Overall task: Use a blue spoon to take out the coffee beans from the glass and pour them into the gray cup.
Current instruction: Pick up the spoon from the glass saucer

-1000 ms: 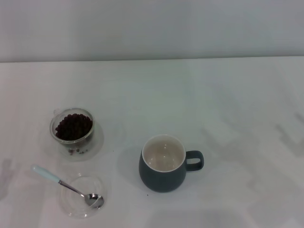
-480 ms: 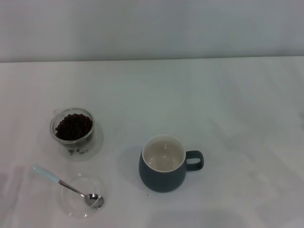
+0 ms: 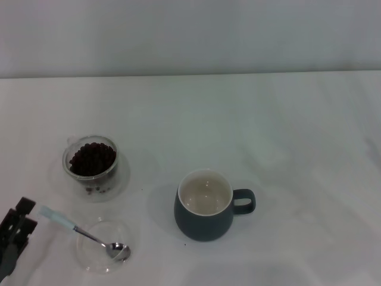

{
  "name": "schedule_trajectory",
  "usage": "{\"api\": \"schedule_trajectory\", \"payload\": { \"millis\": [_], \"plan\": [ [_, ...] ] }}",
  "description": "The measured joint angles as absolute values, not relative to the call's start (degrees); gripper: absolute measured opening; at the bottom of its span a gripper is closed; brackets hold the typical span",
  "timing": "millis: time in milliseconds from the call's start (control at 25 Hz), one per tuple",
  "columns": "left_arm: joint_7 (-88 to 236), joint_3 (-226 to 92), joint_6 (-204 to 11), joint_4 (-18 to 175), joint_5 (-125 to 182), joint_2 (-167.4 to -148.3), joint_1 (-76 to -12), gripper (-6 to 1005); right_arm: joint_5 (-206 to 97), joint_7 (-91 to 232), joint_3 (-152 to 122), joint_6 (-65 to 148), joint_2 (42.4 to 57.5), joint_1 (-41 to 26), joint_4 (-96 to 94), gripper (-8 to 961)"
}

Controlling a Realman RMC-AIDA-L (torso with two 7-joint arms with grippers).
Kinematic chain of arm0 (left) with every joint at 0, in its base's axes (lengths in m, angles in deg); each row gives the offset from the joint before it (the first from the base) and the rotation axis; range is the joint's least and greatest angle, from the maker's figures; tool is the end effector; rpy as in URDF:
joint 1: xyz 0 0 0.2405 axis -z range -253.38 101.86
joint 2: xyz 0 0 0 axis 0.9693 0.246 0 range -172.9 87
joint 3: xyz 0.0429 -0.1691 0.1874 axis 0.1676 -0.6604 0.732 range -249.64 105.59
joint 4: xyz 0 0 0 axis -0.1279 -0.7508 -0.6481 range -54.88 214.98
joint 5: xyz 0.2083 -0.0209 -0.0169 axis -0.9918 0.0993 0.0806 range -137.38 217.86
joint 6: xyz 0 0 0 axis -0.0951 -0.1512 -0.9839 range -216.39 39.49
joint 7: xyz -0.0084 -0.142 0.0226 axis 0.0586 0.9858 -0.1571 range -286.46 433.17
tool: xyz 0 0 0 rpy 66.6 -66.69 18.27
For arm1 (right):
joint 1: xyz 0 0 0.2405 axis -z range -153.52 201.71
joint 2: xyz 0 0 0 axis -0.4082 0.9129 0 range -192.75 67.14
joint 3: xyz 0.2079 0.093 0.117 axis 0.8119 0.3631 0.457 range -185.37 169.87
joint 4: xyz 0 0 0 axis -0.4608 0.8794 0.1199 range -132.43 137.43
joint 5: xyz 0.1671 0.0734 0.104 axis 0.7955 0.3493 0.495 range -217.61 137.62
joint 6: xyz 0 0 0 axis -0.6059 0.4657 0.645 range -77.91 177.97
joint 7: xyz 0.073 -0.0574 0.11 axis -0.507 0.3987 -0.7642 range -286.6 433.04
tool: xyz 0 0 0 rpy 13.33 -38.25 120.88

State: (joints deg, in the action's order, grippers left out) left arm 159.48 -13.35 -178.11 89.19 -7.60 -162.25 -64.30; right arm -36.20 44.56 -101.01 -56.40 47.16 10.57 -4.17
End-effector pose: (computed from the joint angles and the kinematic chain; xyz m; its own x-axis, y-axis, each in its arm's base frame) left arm -0.3600 0.1836 -0.0456 -0.4459 0.3812 0.8098 0.8646 -0.0506 0.4999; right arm 0.3365 0.2422 0.1013 0.4926 0.4769 -0.7280 -0.6579 -0.3435 -0.6702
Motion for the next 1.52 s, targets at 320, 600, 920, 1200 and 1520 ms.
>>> {"api": "schedule_trajectory", "payload": {
  "millis": [320,600,920,1200,1520],
  "plan": [
    [159.9,-13.3,-178.4,87.6,-6.9,-162.15,-66.8,825,-36.3,44.7,-101.4,-56.6,47.61,11.3,-4.0,735],
    [163.7,-11.2,-177.4,85.0,-8.0,-161.63,-66.0,826,-36.5,45.0,-101.7,-58.5,48.11,11.8,-3.6,734],
    [164.7,-10.5,-173.9,84.8,-8.1,-161.67,-65.8,825,-36.5,45.0,-101.4,-59.9,48.66,13.7,-3.7,735],
    [165.7,-7.6,-171.7,84.1,-8.8,-161.52,-63.9,824,-36.5,45.0,-101.4,-61.0,48.89,14.3,-3.6,734],
    [166.1,-6.8,-169.2,84.0,-9.6,-161.48,-63.0,825,-36.5,45.1,-101.5,-61.5,48.96,14.4,-3.4,733]
  ]
}}
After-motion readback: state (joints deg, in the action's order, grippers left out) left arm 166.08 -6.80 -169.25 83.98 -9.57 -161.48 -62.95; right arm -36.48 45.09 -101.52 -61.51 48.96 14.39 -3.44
